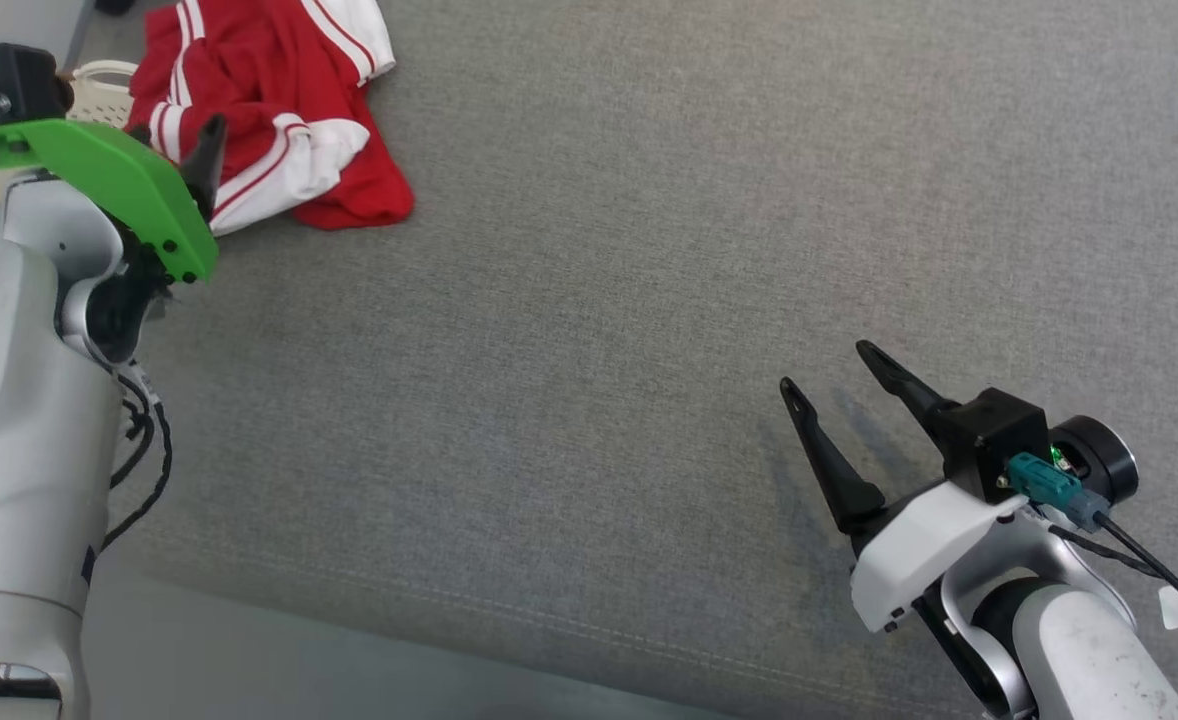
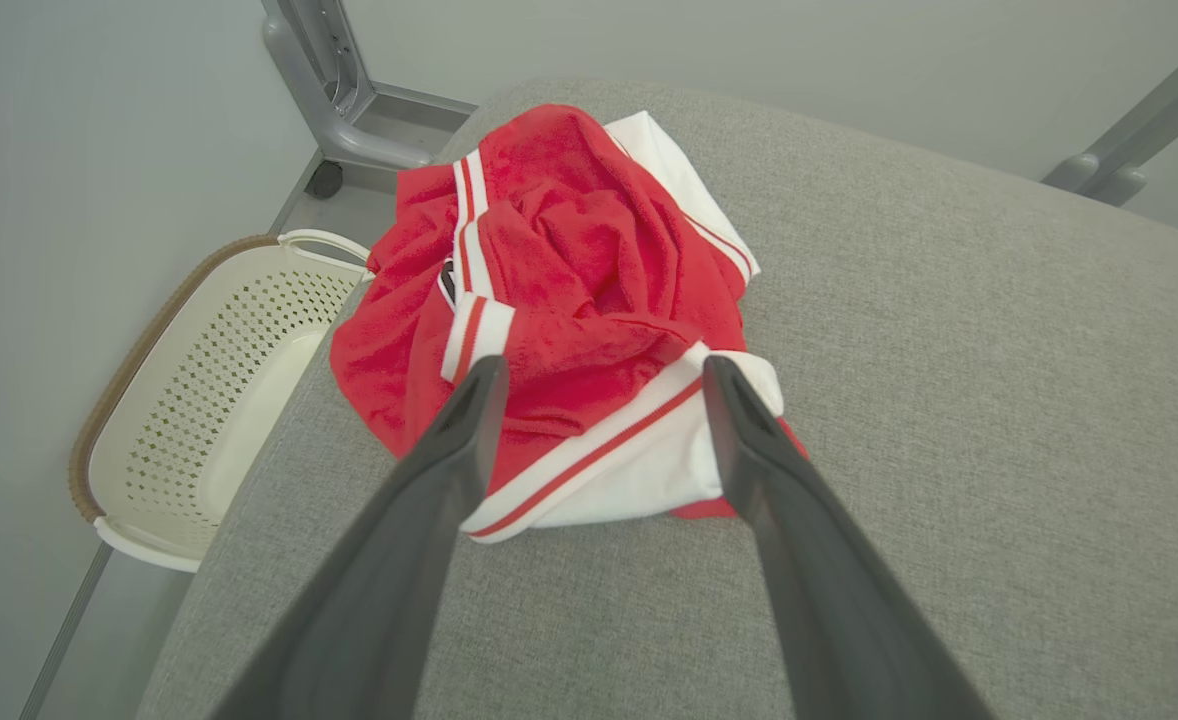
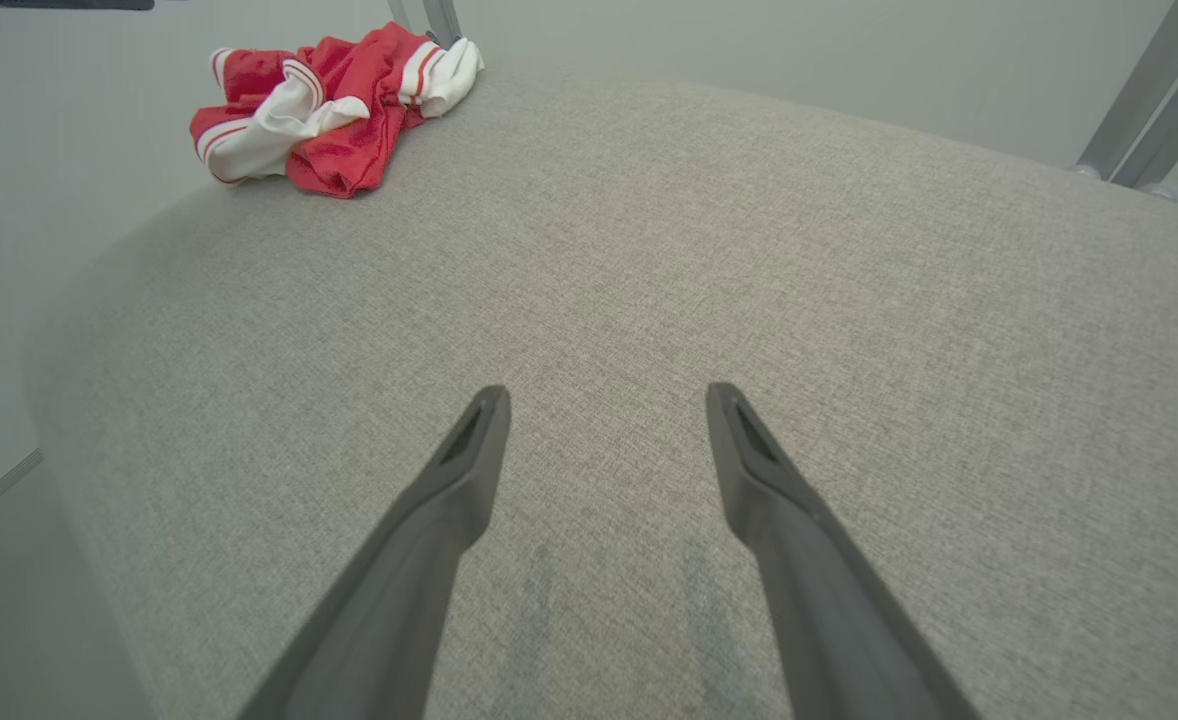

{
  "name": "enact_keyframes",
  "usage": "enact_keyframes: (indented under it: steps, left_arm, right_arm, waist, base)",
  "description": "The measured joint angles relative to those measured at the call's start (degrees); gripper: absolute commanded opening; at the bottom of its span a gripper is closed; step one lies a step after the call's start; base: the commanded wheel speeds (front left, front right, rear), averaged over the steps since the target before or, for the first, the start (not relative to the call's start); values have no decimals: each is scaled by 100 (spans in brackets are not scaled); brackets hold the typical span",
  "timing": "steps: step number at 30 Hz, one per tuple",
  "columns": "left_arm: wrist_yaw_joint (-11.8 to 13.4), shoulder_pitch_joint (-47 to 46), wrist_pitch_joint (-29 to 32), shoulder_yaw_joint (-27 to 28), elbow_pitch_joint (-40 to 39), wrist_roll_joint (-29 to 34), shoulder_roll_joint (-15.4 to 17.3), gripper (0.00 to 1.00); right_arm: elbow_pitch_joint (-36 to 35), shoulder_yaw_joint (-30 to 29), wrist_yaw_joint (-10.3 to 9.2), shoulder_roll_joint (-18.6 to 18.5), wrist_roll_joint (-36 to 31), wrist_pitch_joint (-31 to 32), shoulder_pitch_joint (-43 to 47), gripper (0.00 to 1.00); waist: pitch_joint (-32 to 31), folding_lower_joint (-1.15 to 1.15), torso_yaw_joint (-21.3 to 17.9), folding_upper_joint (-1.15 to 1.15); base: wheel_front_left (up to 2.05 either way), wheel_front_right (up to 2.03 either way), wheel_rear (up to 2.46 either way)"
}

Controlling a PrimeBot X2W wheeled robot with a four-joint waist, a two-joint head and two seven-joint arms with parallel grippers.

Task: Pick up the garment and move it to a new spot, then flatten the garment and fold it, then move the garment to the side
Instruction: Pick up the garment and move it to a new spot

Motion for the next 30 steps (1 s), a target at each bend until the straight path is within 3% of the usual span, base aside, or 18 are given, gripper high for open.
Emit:
enact_keyframes:
  steps: [4, 17, 18, 19, 20, 30]
  left_arm:
    - [3, -221, 157, 25, 272, -111, -26, 100]
    - [474, -656, 327, 66, 1258, -177, -175, 100]
    - [497, -665, 299, 59, 1304, -167, -164, 88]
    - [542, -670, 238, 60, 1335, -153, -157, 88]
    - [567, -672, 148, 55, 1363, -140, -142, 0]
    - [588, -677, -467, 31, 1560, -89, -76, 0]
  right_arm:
    - [-158, 13, 0, -19, -31, 74, -6, 100]
    - [-210, 52, 0, 83, -70, -27, -105, 100]
    - [-191, 58, 0, 88, -69, -33, -124, 100]
    - [-174, 64, 0, 93, -69, -54, -128, 100]
    - [-154, 66, 0, 104, -69, -74, -128, 100]
    - [252, 181, 0, 274, -2, -341, -185, 100]
  waist:
    - [258, 0, -127, 0]
    - [829, 0, -650, 0]
    - [831, 0, -684, 0]
    - [826, 0, -713, 0]
    - [815, 0, -736, 0]
    - [436, 0, -822, 0]
  base:
    - [0, 0, 0]
    - [0, 0, 0]
    - [0, 0, 0]
    - [0, 0, 0]
    - [0, 0, 0]
    - [0, 0, 0]
